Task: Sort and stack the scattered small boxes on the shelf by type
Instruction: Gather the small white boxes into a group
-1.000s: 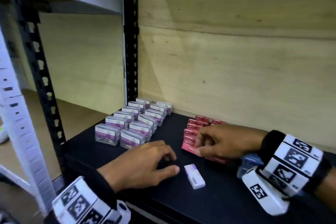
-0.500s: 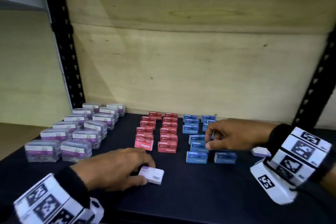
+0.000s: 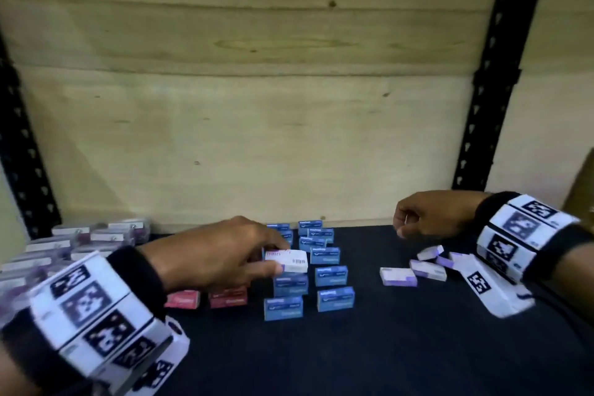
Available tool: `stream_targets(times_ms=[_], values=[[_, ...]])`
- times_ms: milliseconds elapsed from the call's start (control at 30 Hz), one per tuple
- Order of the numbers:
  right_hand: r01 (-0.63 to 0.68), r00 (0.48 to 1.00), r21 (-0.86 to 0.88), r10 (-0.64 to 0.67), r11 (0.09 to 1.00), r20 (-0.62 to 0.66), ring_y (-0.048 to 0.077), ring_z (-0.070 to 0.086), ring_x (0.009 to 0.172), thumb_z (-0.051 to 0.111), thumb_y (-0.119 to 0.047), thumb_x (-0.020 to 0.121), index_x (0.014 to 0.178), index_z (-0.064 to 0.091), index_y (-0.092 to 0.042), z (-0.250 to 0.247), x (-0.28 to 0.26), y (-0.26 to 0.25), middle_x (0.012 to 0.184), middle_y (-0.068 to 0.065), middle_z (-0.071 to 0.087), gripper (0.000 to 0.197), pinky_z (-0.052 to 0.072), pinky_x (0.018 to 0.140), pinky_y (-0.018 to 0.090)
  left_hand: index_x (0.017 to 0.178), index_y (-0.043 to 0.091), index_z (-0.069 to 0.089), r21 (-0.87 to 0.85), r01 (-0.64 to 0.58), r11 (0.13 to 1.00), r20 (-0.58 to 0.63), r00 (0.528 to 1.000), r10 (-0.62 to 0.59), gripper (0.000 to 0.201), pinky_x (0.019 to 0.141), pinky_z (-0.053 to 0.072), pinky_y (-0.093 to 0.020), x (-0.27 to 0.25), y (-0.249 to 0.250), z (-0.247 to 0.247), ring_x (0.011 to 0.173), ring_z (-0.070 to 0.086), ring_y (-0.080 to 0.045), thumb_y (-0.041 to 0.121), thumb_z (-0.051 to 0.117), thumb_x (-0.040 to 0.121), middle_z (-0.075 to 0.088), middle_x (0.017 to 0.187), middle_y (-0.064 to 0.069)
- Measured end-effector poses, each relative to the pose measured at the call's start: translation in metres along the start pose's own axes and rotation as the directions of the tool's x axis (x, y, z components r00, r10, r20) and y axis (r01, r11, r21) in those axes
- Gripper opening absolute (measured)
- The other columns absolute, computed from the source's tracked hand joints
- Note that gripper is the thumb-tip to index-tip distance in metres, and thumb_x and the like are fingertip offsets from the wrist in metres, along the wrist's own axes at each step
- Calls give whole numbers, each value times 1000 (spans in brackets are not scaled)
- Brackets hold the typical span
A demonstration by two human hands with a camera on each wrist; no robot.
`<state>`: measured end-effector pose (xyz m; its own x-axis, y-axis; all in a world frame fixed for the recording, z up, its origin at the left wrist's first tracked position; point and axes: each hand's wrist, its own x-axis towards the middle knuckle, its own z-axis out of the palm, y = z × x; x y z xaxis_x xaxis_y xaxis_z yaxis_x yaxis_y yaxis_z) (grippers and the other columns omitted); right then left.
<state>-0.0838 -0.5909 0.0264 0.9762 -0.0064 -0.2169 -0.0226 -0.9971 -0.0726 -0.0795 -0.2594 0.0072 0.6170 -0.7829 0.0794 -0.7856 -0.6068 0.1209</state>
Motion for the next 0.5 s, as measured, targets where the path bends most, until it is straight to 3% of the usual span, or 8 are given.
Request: stream_targets(times_ms=[133, 200, 267, 333, 400, 500], values=[[-53, 998, -28, 54, 998, 31, 12, 61, 99, 64, -24, 92, 114, 64, -26, 0, 16, 27, 106, -10, 65, 22, 49, 94, 28, 115, 34, 60, -38, 8, 999, 25, 1000, -8, 26, 62, 39, -10, 47, 9, -10, 69, 55, 11, 42, 65, 90, 60, 80, 24], [-74, 990, -41, 78, 996, 117, 11, 60, 100, 66, -16, 89, 117, 65, -27, 1, 22, 38, 99, -14, 63, 30, 49, 96, 27, 110, 33, 63, -80, 24, 997, 25, 999, -22, 25, 58, 39, -8, 70, 13, -13, 66, 57, 11, 37, 71, 87, 61, 73, 27], [-86, 975, -64, 97, 994, 200, 13, 60, 108, 69, -11, 87, 121, 65, -26, 4, 29, 46, 107, -11, 65, 37, 48, 99, 28, 103, 34, 66, -128, 41, 991, 23, 999, -38, 25, 56, 39, -9, 90, 18, -14, 66, 60, 8, 32, 77, 81, 62, 68, 32], [-84, 961, -61, 98, 995, 260, 15, 60, 114, 73, -10, 83, 121, 65, -27, 9, 37, 56, 118, -6, 66, 42, 49, 98, 29, 99, 34, 69, -163, 46, 986, 29, 999, -42, 26, 59, 46, -15, 111, 21, -13, 71, 64, 3, 29, 82, 77, 64, 74, 30], [-74, 944, -45, 85, 996, 319, 18, 63, 111, 79, -13, 79, 119, 65, -28, 14, 45, 63, 113, -7, 67, 45, 53, 94, 30, 96, 33, 69, -201, 50, 978, 39, 998, -43, 28, 67, 53, -26, 128, 23, -9, 74, 67, -3, 26, 84, 74, 68, 86, 22], [-62, 936, -23, 66, 998, 346, 16, 66, 98, 82, -17, 78, 117, 66, -29, 18, 55, 71, 105, -8, 69, 44, 55, 88, 30, 94, 34, 68, -226, 53, 973, 67, 997, -39, 31, 63, 53, -25, 151, 21, -3, 70, 67, -5, 21, 85, 72, 69, 92, 17]])
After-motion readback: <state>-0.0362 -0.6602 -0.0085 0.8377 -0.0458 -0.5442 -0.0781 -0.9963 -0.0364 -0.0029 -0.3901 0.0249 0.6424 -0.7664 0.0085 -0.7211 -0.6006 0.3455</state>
